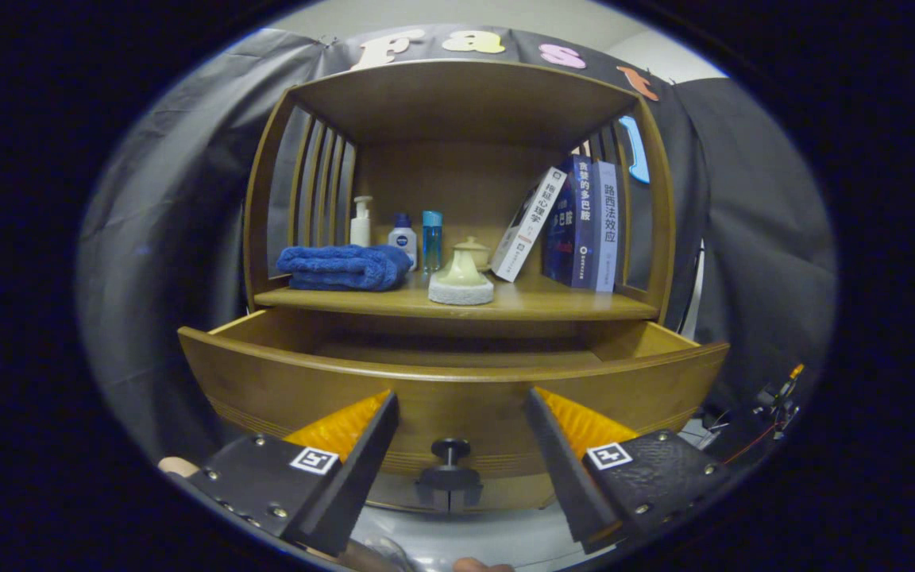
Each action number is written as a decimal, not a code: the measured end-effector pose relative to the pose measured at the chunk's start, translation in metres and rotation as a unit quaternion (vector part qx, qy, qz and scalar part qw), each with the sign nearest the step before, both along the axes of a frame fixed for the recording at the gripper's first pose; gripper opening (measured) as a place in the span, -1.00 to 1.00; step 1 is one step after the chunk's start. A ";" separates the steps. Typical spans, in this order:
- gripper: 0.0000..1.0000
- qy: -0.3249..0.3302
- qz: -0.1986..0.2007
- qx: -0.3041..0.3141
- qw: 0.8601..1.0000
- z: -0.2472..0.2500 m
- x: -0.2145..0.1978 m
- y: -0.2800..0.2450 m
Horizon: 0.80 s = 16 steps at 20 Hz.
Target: Pull open the drawer, take out the items inside it, and place them on the countertop above the cabinet.
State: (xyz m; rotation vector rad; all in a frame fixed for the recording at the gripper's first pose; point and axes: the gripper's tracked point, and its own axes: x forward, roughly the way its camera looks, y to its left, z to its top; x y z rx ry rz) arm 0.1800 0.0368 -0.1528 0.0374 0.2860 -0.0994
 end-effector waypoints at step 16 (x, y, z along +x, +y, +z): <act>0.96 0.003 0.000 -0.017 1.000 -0.010 0.066 -0.002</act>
